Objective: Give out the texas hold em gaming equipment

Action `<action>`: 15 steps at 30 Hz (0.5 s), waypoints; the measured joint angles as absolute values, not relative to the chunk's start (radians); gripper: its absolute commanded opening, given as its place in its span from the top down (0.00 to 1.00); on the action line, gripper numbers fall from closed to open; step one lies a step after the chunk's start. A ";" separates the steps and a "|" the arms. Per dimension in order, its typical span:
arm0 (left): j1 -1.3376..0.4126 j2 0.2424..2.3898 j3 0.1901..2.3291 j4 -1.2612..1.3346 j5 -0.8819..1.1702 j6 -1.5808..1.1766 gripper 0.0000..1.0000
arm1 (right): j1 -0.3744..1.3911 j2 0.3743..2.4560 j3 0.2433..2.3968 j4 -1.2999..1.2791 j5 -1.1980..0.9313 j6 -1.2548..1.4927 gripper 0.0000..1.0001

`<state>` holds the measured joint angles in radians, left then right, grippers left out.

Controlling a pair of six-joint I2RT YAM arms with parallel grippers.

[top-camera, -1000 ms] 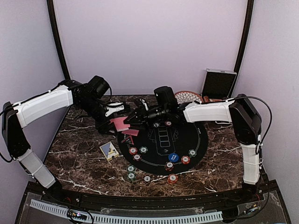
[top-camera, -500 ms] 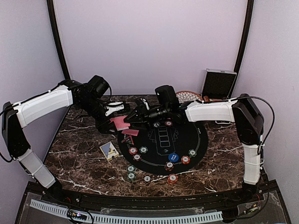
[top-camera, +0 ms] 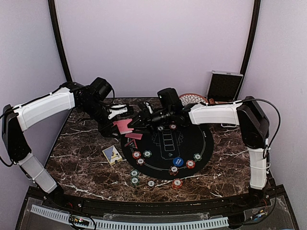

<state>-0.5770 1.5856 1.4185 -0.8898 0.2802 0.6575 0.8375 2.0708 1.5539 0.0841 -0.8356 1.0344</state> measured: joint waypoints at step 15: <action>-0.577 1.586 1.419 -0.900 0.278 0.658 1.00 | 0.826 2.067 1.563 0.044 -0.834 0.996 0.79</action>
<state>-0.5770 1.5856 1.4185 -0.8997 0.2783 0.6579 0.8265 2.0674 1.5635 0.0437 -0.8341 0.9958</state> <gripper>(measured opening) 0.685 0.242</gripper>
